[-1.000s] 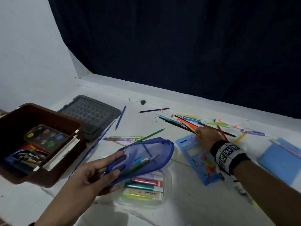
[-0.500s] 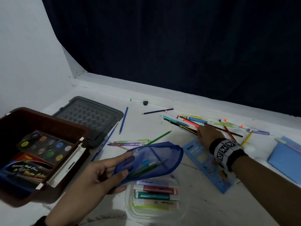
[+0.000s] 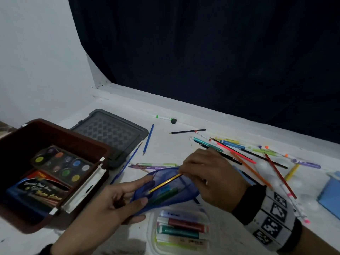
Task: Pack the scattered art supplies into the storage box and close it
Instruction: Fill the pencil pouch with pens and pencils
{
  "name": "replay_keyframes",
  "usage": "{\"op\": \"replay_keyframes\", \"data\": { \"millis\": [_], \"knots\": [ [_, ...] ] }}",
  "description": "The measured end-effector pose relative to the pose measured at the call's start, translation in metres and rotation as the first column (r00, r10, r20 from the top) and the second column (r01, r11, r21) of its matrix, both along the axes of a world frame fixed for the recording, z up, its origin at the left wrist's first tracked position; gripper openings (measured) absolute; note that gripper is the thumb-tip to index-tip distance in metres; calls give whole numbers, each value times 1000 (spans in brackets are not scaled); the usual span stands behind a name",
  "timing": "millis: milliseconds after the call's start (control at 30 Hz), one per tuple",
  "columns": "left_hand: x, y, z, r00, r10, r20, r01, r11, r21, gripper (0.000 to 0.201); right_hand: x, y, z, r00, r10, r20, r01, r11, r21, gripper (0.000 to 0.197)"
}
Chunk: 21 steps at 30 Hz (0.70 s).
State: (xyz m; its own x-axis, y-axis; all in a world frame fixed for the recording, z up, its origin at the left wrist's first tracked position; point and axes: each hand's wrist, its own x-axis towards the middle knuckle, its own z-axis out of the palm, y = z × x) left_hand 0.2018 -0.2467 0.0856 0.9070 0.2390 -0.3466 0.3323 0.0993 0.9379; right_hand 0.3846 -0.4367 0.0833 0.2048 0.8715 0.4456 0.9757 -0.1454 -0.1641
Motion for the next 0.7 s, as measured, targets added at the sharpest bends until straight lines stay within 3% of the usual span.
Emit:
{"op": "replay_keyframes", "data": {
  "millis": [67, 200, 300, 433, 500, 567, 700],
  "knots": [
    [-3, 5, -2, 1000, 9, 7, -9, 1000, -21, 41, -8, 10, -8, 996, 86, -26, -87, 993, -77, 16],
    [-8, 10, -5, 999, 16, 33, -14, 999, -47, 45, -18, 31, -10, 952, 217, -215, -244, 964, -109, 18],
    [-12, 14, -9, 996, 87, 17, -86, 996, -29, 39, -12, 41, 4, 926, 191, -326, -199, 980, 10, 13],
    [-24, 21, -11, 988, 157, -4, -157, 988, 4, 40, 21, 56, 14, 924, 88, -371, -30, 987, 160, 11],
    [-29, 24, -13, 981, 192, 2, -192, 981, 0, 40, 45, 68, 3, 916, 2, -402, 35, 996, 85, 13],
    [-34, 27, -13, 977, 215, 15, -215, 977, -1, 40, 65, 81, -16, 914, -69, -399, 33, 995, -98, 10],
    [-40, 32, -16, 974, 223, 41, -223, 975, 12, 42, 83, 108, -59, 936, -111, -333, -55, 891, -451, 19]
  ]
}}
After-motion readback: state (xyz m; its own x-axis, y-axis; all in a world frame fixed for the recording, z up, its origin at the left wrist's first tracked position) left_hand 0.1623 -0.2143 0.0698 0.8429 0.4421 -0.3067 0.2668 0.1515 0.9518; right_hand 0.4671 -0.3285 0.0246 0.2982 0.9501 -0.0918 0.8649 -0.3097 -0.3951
